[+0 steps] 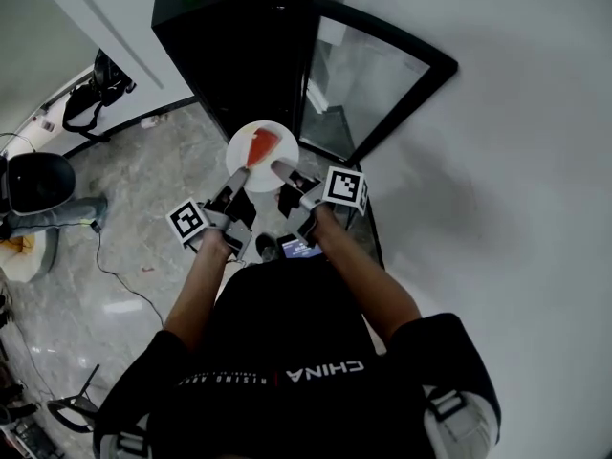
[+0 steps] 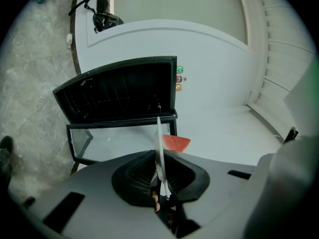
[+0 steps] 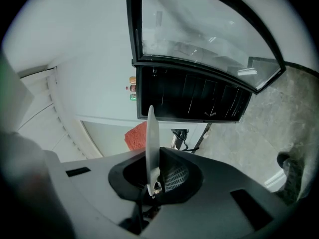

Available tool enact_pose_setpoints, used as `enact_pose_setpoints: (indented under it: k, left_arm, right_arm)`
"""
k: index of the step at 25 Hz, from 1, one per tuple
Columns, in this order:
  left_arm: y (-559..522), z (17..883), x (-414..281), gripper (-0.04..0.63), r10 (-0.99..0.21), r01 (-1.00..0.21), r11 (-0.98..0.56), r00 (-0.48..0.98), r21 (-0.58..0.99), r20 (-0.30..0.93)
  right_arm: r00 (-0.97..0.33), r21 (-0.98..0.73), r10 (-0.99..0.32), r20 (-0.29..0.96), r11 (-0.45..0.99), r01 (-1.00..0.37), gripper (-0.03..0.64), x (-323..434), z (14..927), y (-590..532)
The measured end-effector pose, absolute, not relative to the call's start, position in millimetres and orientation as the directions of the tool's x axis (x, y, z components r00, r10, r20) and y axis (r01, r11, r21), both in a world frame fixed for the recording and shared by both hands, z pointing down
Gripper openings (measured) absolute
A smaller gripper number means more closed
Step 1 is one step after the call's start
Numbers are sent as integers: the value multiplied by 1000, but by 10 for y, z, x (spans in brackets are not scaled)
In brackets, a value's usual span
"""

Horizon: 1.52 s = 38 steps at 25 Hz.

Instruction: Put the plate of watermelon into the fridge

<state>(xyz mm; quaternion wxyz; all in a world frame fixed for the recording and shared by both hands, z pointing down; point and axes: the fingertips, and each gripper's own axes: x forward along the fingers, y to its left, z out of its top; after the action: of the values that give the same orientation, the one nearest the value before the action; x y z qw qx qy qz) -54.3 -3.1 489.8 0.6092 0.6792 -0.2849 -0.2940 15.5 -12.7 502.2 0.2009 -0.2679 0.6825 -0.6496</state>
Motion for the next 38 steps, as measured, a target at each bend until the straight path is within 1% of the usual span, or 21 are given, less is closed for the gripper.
enact_pose_setpoints:
  k: [8,16,25,38]
  left_arm:
    - [-280,4958,-892,46,-716,-16,-92,696,996,-55]
    - [-411,5090,-826,46,-701,4,-73,712,997,-54]
    - [-773,5130,-781,46,-752,0,-43,659,999,-32]
    - [-1679,4913,-387,46,-816,-33,-54,578,998,-25]
  right_arm:
    - [-751,-993,-655,85,9,-119,31,-190,5052,-348]
    - [-737,-990,-664,122,-29,-138,31,-127,5184,-456]
    - [-781,-989,-610,135,-39,-140,31,-80,5240,-872]
    - [-845,-996,-528,87,-15,-93,31,279,5061,-1856]
